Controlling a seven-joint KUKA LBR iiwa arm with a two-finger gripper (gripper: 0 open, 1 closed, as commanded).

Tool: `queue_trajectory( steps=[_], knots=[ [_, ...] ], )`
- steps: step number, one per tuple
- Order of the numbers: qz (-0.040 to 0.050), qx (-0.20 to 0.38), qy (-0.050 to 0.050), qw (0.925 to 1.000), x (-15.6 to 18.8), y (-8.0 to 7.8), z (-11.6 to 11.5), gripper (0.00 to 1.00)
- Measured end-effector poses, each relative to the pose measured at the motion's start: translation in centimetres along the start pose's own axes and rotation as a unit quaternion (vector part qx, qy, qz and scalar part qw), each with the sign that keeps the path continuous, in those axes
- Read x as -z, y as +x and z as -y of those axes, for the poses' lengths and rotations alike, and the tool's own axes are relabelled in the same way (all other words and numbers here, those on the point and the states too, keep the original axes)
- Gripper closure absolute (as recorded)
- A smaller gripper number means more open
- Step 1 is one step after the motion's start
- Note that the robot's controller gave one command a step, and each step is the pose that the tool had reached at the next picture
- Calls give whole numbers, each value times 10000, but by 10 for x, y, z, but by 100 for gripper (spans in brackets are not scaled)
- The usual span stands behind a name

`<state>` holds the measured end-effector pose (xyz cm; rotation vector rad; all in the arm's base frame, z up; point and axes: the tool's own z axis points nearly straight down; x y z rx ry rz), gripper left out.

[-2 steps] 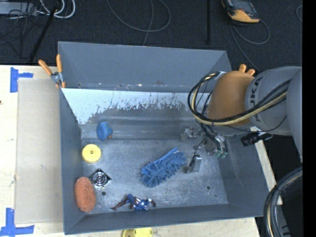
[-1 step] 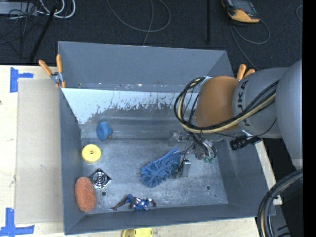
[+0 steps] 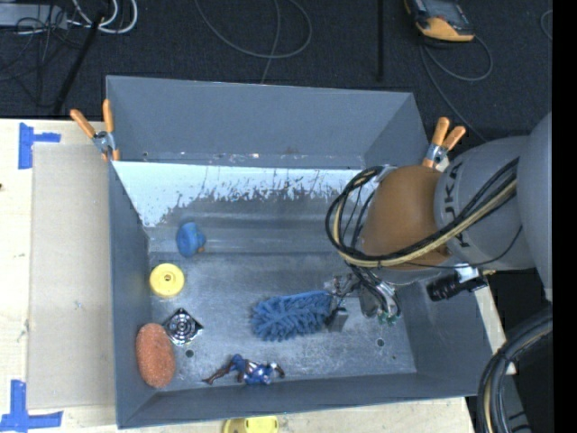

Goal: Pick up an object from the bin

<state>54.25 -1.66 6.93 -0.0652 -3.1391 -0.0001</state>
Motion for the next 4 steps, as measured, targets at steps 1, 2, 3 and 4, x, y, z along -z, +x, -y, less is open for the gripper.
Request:
queue_trajectory(
  steps=[1,2,3,4],
  knots=[
    [0,7,0,10000,0,0,0,100],
    [12,107,0,9999,127,-7,-21,100],
    [11,111,0,9999,127,-7,-21,100],
    [11,151,0,9999,226,-9,-43,100]
  ],
)
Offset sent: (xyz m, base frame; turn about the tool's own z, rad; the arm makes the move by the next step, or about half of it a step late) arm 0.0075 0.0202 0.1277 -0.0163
